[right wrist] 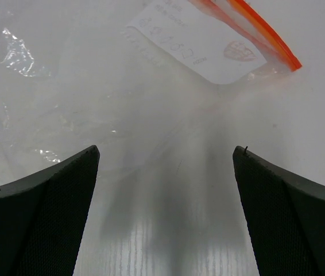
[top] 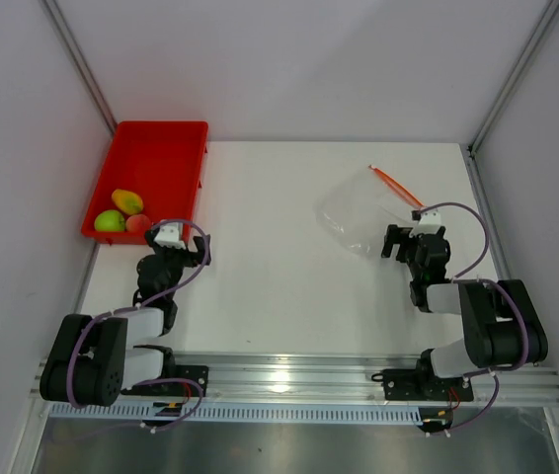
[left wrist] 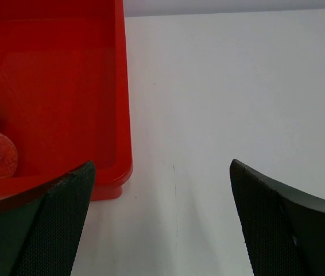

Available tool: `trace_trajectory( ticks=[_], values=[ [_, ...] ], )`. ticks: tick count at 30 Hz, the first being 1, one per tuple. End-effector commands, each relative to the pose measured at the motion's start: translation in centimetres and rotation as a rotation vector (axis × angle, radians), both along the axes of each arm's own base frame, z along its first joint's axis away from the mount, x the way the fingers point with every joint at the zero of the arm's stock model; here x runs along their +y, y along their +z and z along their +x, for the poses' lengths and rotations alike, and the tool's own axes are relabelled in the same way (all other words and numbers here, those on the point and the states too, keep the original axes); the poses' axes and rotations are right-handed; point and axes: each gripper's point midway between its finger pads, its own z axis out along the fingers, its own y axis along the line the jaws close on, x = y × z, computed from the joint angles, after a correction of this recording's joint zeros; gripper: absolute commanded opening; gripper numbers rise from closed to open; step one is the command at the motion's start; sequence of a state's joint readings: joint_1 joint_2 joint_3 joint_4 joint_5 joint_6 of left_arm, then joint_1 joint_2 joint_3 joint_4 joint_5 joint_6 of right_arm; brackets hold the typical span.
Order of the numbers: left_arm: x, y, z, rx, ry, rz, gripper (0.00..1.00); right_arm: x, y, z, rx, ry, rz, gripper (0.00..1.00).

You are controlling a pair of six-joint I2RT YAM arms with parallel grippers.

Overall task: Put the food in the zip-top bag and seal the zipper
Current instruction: Pick up the zipper food storage bag at the center of the board.

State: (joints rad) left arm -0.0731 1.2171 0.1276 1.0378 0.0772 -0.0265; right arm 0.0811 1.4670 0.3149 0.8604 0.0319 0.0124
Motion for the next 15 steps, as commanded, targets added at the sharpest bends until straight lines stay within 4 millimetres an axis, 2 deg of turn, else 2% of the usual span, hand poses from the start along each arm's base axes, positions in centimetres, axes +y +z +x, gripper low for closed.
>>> trace_trajectory(
  ticks=[1, 3, 4, 6, 7, 9, 10, 11, 12, 13, 14, 15],
  values=[
    [0.4, 3.1, 1.0, -0.104, 0.011, 0.016, 0.99, -1.3, 2.8, 1.5, -0.037, -0.091, -0.020, 0.99],
    [0.4, 3.1, 0.9, -0.092, 0.014, 0.017, 0.99, -0.8, 3.1, 1.9, -0.018, -0.068, -0.031, 0.99],
    [1.4, 3.1, 1.1, -0.083, 0.071, 0.018, 0.99, -0.8, 3.1, 1.6, 0.004, -0.073, -0.038, 0.99],
    [2.7, 4.6, 1.4, -0.100, 0.150, -0.015, 0.99, -0.4, 3.7, 1.3, 0.002, -0.054, -0.034, 0.99],
    [2.9, 4.1, 1.3, -0.065, 0.167, -0.015, 0.99, -0.3, 4.3, 1.0, -0.004, -0.054, -0.034, 0.99],
    [3.2, 5.4, 1.2, -0.086, 0.189, -0.015, 1.00, -1.4, 5.2, 0.7, -0.012, -0.159, 0.034, 0.99],
    [3.1, 5.2, 1.0, -0.065, 0.193, -0.010, 0.99, -3.8, 5.2, 0.1, 0.030, -0.325, 0.054, 0.99],
    [3.8, 5.4, 0.9, -0.065, 0.241, -0.009, 1.00, -4.3, 6.0, -0.1, 0.030, -0.406, 0.135, 0.99],
    [4.0, 6.9, 0.8, -0.094, 0.264, -0.028, 0.99, -5.0, 6.1, -0.4, 0.055, -0.448, 0.149, 0.99],
    [4.2, 6.4, 0.5, -0.068, 0.290, -0.039, 1.00, -4.9, 6.4, -0.4, 0.107, -0.415, 0.164, 1.00],
    [5.2, 6.8, 0.2, -0.071, 0.361, -0.062, 0.99, -4.8, 7.1, -0.4, 0.120, -0.387, 0.168, 0.99],
    [5.3, 7.4, 0.2, -0.073, 0.390, -0.132, 1.00, -4.7, 7.3, -0.5, 0.140, -0.369, 0.183, 1.00]
  ],
)
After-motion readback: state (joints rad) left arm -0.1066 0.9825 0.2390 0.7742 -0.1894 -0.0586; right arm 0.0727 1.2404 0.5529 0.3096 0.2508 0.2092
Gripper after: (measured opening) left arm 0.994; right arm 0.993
